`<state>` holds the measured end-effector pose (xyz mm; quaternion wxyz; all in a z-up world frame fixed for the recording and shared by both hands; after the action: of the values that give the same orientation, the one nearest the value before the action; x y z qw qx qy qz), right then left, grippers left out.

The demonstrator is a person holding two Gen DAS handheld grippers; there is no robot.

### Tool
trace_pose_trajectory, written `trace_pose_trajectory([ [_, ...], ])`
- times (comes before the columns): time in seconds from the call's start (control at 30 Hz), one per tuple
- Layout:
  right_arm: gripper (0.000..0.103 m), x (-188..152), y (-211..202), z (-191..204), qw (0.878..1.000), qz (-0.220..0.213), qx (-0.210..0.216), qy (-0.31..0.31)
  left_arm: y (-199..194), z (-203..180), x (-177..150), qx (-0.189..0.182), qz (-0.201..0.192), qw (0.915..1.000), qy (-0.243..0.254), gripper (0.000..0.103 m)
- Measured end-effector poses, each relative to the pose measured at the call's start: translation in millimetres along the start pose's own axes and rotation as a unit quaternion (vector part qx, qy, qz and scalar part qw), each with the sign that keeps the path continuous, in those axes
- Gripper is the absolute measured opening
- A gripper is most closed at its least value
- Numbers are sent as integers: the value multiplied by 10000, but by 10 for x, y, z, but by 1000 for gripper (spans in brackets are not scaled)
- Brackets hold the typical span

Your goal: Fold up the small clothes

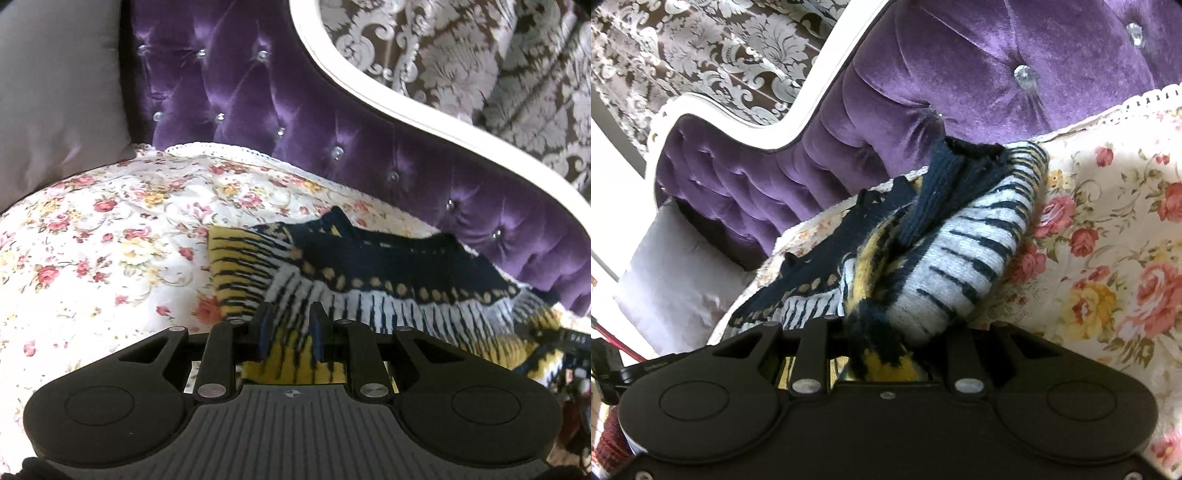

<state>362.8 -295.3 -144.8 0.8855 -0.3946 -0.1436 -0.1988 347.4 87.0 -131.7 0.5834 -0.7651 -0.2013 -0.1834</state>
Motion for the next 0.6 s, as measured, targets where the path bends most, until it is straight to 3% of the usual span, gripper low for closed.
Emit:
trace_pose_trajectory([
  [0.03,35,8,-2,37,9999,22,-144,-24,-17,28,13,2,-18,10000,-47,21],
  [0.2,33,81,-67,351,9919,32,-1211,-374,-97,203,54,-44,-71,9994,-341,21],
  [0.37,32,198,-103,1050,9742,-57,-2002,-1036,-191,441,62,-237,-118,9967,-773,21],
  [0.6,31,109,469,1982,9556,176,-2349,-1770,-303,647,43,-336,-182,9943,-992,21],
])
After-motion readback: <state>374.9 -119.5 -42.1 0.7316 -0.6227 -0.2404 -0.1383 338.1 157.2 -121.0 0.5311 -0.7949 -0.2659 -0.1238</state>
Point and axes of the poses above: each gripper's, at about its wrist camera, not at the fingertips, and y roughly the way its jaws point, z to its left, x to its top, the point moved 7 cm from there along y, roughly the way its jaws point, and after that the axes turned 15 degrees about z, right-handed, at the moved point
